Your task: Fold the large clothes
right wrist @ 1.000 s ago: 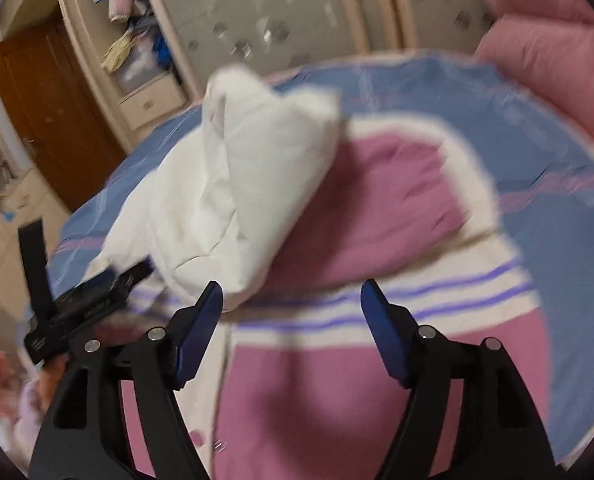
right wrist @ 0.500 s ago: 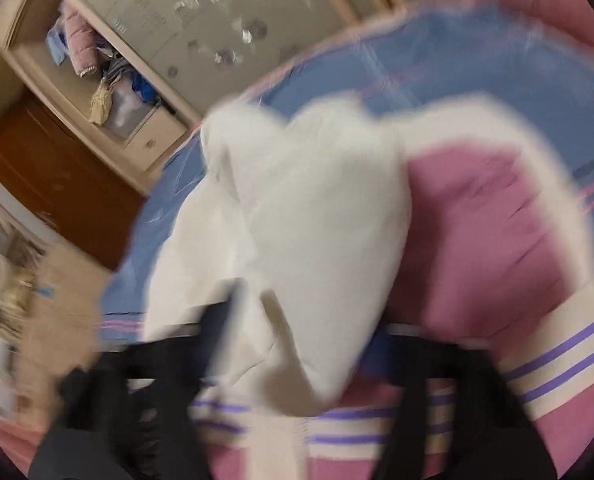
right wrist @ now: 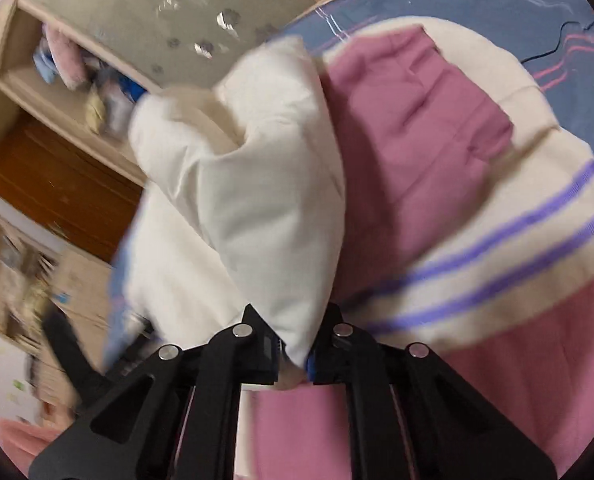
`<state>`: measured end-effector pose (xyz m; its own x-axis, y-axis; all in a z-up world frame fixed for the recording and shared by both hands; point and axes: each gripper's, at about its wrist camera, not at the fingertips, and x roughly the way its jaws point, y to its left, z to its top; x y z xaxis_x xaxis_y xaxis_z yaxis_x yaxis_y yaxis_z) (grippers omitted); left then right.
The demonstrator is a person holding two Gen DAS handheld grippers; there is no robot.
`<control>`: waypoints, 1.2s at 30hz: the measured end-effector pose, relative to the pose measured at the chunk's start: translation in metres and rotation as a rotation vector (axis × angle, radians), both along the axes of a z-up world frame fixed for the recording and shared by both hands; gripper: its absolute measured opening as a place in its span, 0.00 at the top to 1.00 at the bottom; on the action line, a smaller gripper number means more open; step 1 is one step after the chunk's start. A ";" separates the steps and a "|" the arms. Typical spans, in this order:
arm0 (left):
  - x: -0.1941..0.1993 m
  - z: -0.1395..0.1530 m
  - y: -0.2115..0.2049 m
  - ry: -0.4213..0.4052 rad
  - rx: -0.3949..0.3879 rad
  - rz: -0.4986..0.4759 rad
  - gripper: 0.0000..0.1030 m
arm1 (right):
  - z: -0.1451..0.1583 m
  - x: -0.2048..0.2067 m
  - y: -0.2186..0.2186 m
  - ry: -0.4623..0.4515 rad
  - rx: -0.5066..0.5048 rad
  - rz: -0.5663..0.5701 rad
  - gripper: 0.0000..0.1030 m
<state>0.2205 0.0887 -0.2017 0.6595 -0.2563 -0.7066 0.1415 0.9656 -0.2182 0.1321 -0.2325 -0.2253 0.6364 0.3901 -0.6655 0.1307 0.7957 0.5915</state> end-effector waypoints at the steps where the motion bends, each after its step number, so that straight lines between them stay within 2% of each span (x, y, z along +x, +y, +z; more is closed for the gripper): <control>1: 0.000 0.000 -0.001 -0.003 0.006 0.001 0.02 | 0.004 -0.001 0.003 -0.010 -0.032 0.010 0.91; 2: -0.002 0.000 -0.001 -0.005 0.008 0.001 0.02 | 0.011 -0.001 0.007 -0.021 -0.068 0.024 0.87; 4: -0.001 -0.001 -0.001 -0.006 0.007 0.001 0.02 | 0.029 -0.004 0.015 -0.040 -0.180 0.040 0.70; 5: -0.001 -0.001 -0.002 -0.005 0.007 0.001 0.02 | 0.040 -0.006 0.018 -0.052 -0.243 0.025 0.45; 6: -0.002 -0.002 -0.003 -0.004 0.007 0.002 0.02 | 0.046 -0.006 0.018 -0.076 -0.288 0.001 0.33; 10: -0.002 -0.002 -0.005 -0.003 0.020 0.000 0.02 | 0.087 -0.015 0.020 -0.219 -0.517 -0.172 0.33; 12: -0.002 -0.003 -0.005 -0.003 0.025 -0.001 0.02 | 0.103 -0.007 0.016 -0.309 -0.551 -0.209 0.46; 16: -0.003 -0.003 -0.005 -0.003 0.026 -0.001 0.02 | 0.130 0.026 0.041 -0.416 -0.575 -0.125 0.47; 19: -0.003 -0.004 -0.006 -0.005 0.032 -0.002 0.02 | 0.143 0.057 0.063 -0.459 -0.646 -0.049 0.47; 21: -0.002 -0.005 -0.009 -0.003 0.041 -0.003 0.02 | 0.143 0.086 0.074 -0.433 -0.640 0.010 0.47; 24: -0.002 -0.005 -0.010 -0.002 0.045 -0.004 0.02 | 0.122 0.124 0.083 -0.320 -0.644 0.066 0.47; 27: -0.002 -0.005 -0.010 -0.001 0.042 -0.004 0.02 | 0.088 0.145 0.065 -0.196 -0.705 -0.015 0.47; 28: -0.001 -0.005 -0.010 0.000 0.042 -0.005 0.02 | 0.075 0.148 0.052 -0.152 -0.692 -0.056 0.47; 29: -0.001 -0.006 -0.010 0.001 0.043 -0.005 0.02 | 0.054 0.150 0.028 -0.078 -0.643 -0.108 0.48; 30: -0.001 -0.005 -0.010 0.002 0.044 -0.006 0.02 | 0.039 0.146 0.011 -0.041 -0.588 -0.130 0.48; 32: -0.001 -0.006 -0.012 0.002 0.050 -0.007 0.02 | 0.015 0.137 -0.011 -0.033 -0.498 -0.145 0.49; 36: 0.000 -0.008 -0.015 0.004 0.058 -0.005 0.02 | 0.013 0.116 0.003 -0.093 -0.633 -0.112 0.47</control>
<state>0.2205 0.0742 -0.2092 0.6556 -0.2178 -0.7230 0.1454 0.9760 -0.1622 0.2479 -0.2297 -0.2122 0.7163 -0.1317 -0.6853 0.2040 0.9786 0.0252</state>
